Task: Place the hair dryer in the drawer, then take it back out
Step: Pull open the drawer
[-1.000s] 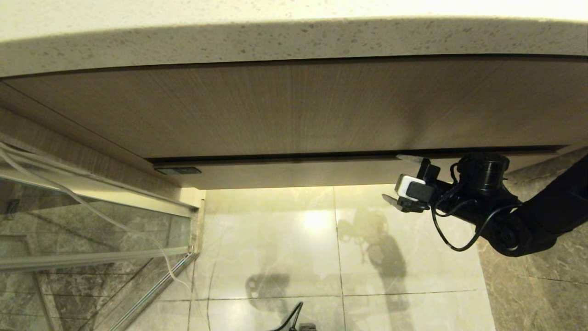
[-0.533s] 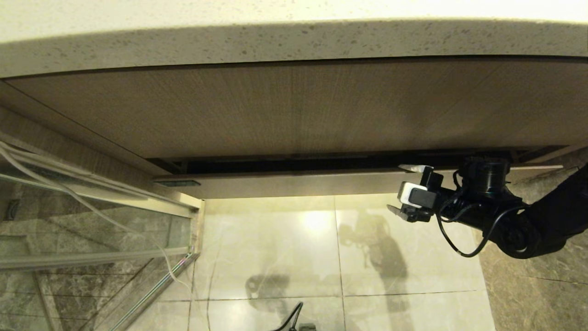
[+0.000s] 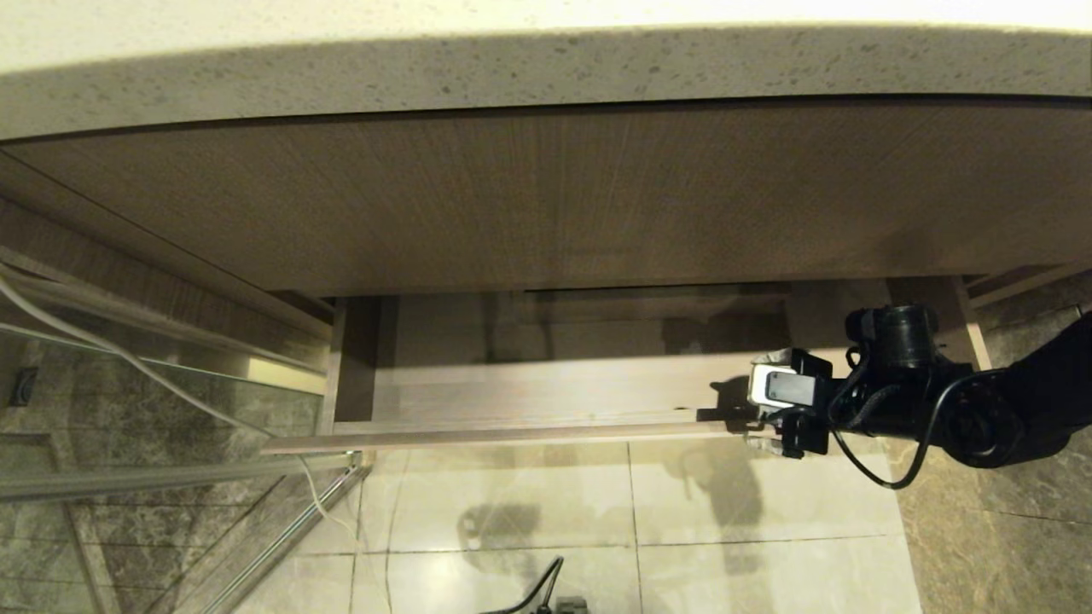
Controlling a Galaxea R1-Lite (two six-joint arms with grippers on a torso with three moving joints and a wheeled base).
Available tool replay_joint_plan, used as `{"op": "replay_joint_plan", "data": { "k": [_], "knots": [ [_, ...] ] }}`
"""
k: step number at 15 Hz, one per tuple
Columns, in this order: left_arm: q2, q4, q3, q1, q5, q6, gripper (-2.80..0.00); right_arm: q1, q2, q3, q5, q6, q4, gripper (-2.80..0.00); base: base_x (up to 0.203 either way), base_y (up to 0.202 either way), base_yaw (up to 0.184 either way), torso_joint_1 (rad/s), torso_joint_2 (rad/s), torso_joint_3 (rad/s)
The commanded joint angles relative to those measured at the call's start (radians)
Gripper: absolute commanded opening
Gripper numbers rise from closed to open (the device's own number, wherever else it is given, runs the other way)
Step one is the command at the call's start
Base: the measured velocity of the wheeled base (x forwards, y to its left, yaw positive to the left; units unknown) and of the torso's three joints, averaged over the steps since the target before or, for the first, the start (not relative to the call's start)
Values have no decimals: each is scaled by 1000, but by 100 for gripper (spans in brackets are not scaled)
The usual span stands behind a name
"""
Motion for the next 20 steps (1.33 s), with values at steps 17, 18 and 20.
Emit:
{"op": "replay_joint_plan", "data": {
  "k": [17, 18, 20],
  "knots": [
    [0, 0, 40, 0, 0, 0, -280, -73, -294, 60, -72, -61, 199, 0, 0, 0, 0, 0, 0, 0],
    [0, -2, 40, 0, 0, -1, -280, -80, -325, 67, -57, -64, 220, 0, 0, 0, 0, 0, 0, 0],
    [0, 0, 40, 0, 0, 1, -280, -89, -407, 73, -28, -68, 301, 0, 0, 0, 0, 0, 0, 0]
  ]
}}
